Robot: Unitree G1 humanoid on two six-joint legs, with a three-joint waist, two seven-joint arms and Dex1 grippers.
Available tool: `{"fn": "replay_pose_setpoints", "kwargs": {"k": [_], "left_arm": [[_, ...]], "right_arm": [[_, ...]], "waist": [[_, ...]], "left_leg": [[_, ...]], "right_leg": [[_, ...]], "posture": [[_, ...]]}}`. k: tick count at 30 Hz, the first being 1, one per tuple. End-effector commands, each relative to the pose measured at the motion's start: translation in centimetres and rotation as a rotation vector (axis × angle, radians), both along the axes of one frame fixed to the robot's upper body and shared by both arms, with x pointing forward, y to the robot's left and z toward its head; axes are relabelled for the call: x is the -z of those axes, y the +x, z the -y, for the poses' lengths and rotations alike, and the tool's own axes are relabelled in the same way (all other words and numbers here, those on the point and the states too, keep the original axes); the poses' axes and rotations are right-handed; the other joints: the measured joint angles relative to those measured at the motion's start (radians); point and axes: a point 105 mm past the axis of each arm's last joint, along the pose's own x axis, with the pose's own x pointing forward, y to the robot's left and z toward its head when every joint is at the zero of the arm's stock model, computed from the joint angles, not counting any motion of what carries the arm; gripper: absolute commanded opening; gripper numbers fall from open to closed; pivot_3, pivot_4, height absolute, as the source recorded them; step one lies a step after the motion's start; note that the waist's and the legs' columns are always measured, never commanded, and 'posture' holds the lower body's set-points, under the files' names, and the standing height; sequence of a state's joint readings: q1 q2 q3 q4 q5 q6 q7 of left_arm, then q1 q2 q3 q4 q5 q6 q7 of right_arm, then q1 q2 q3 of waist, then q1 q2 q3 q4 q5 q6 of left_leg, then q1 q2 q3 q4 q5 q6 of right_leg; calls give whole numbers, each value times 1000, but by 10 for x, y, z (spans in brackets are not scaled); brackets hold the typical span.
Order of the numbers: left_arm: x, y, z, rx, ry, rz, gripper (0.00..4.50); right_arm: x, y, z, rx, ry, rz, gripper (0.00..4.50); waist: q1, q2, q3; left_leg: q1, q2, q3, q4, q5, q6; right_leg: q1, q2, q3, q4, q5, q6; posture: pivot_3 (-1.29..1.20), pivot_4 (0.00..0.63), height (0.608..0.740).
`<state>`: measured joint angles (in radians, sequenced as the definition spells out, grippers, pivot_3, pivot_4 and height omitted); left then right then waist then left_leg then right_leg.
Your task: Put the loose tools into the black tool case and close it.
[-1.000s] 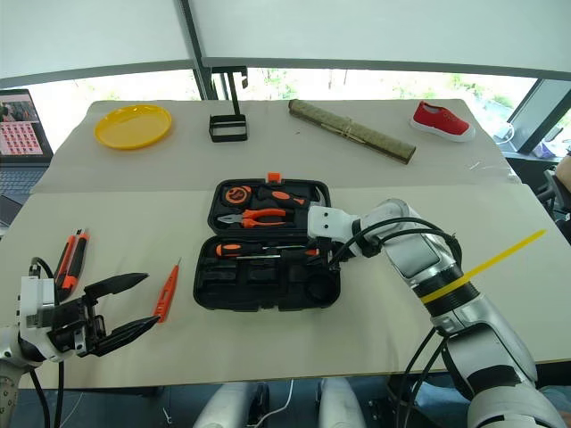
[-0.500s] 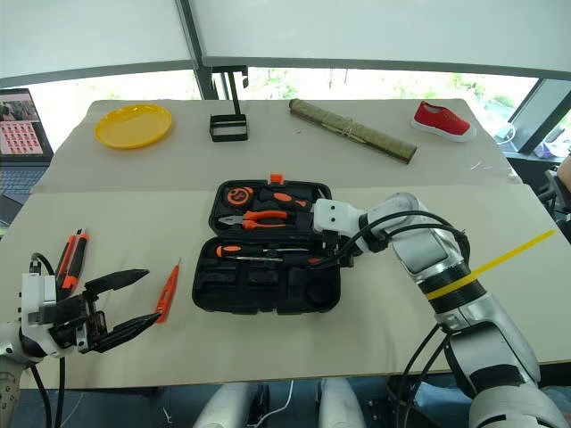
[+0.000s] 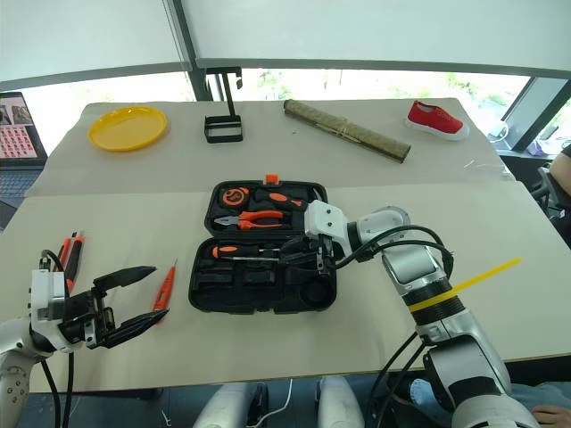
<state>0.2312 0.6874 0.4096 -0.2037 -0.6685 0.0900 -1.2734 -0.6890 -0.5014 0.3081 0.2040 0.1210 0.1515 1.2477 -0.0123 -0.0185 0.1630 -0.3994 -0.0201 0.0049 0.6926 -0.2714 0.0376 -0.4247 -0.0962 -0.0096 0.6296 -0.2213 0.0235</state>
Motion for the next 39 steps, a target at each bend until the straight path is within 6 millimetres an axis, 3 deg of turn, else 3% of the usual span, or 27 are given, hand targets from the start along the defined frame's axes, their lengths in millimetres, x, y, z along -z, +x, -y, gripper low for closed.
{"fn": "replay_pose_setpoints", "kwargs": {"k": [1,13,18,21,24,27,33,36,38,39], "left_arm": [[-6,0,3,16,17,27,4500],[-6,-1,2,-3,28,25,4500],[3,2,-2,-59,47,-4,4500],[5,2,-2,-81,37,-4,4500],[2,1,-15,-180,-10,14,4500],[-1,-2,-37,-313,-36,29,4500],[6,-28,-85,-615,-50,-19,4500],[18,-52,-120,-931,-47,-31,4500],[27,-71,-124,-1033,-65,-40,4500],[32,-79,-124,-1067,-74,-57,4500]], "right_arm": [[0,9,-3,14,-6,59,48],[28,2,-13,-49,-77,41,48],[32,-1,-19,-69,-77,50,48],[19,1,-21,-57,-10,74,48],[-18,-5,-11,-40,184,80,48],[-30,-12,12,18,245,81,714],[-39,-31,58,165,417,189,2832],[-44,-55,77,187,646,133,3814],[-32,-68,80,192,632,120,4473],[-30,-71,81,211,658,113,4473]], "waist": [[0,0,0],[-4,0,0],[-6,0,0],[-8,0,0],[-7,0,0],[0,0,0],[7,-1,-1],[6,-1,0],[2,-1,0],[1,-1,0]], "left_leg": [[0,0,0,0,0,0],[2,1,0,0,0,-1],[4,2,0,-1,0,-1],[4,2,0,-1,0,-1],[4,2,0,-2,0,-2],[2,2,0,-2,0,-2],[1,2,-2,-2,0,-2],[1,2,-1,-3,0,-2],[2,3,-1,-3,0,-2],[2,3,-1,-3,0,-2]], "right_leg": [[0,0,0,0,0,0],[1,2,0,0,0,-1],[2,2,1,1,0,-1],[2,3,1,1,0,-2],[2,3,1,1,0,-2],[0,1,1,1,0,-2],[1,-4,0,-2,0,-2],[2,-4,0,-3,0,-2],[3,-4,2,-3,0,-2],[3,-4,2,-3,0,-1]], "posture": [[0,150,740],[0,150,740],[0,150,740],[0,150,740],[0,150,740],[0,150,740],[0,150,740],[0,150,740],[0,150,740],[0,150,740]]}}
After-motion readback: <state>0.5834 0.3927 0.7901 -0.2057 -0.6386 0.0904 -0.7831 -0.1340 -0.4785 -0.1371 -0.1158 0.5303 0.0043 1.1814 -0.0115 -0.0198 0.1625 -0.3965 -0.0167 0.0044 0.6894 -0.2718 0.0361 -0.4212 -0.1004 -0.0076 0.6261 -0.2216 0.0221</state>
